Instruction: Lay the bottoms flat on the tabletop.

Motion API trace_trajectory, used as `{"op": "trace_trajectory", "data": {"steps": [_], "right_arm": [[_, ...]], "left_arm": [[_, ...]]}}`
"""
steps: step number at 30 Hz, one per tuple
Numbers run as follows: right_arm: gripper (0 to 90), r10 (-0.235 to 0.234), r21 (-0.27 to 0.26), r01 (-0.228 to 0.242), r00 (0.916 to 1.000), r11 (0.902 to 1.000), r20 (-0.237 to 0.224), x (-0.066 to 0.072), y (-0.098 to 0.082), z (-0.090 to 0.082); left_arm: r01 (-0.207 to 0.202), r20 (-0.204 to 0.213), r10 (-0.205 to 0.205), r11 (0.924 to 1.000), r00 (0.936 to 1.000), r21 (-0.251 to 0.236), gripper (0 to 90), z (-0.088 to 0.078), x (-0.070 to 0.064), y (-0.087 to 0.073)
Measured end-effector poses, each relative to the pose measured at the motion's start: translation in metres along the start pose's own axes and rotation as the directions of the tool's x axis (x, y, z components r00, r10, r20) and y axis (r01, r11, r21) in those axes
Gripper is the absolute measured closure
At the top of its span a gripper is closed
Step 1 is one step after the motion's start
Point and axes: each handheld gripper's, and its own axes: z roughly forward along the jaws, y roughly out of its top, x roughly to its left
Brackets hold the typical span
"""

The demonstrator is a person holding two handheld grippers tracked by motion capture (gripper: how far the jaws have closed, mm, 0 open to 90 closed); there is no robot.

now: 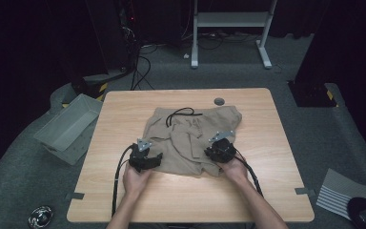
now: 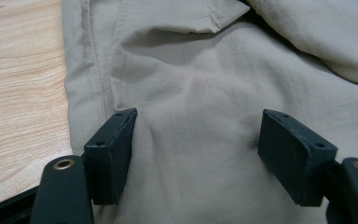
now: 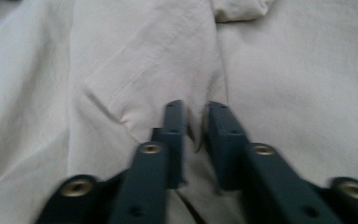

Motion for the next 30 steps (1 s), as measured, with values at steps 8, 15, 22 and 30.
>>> {"op": "trace_trajectory", "data": {"steps": [8, 15, 22, 30], "right_arm": [[88.2, 0.011, -0.054, -0.008, 0.9987, 0.9985, 0.050, -0.008, -0.013, -0.021], [88.1, 0.079, -0.083, -0.070, 0.9904, 0.9941, 0.113, -0.030, -0.032, -0.047], [88.1, 0.160, -0.081, -0.147, 0.9718, 0.9858, 0.174, -0.048, -0.069, -0.070], [83.3, 0.205, -0.047, -0.200, 0.9550, 0.9787, 0.214, -0.054, -0.092, -0.077]], "left_arm": [[0.004, -0.005, -0.004, 1.0000, 1.0000, 0.001, 29.0, 0.000, -0.001, 0.000], [0.005, -0.005, -0.005, 1.0000, 1.0000, 0.001, 29.0, 0.000, -0.001, 0.000], [0.005, -0.006, -0.005, 1.0000, 1.0000, 0.001, 29.0, 0.000, -0.001, 0.000], [0.004, -0.007, -0.004, 1.0000, 1.0000, 0.002, 29.0, 0.000, 0.000, 0.000]]}}
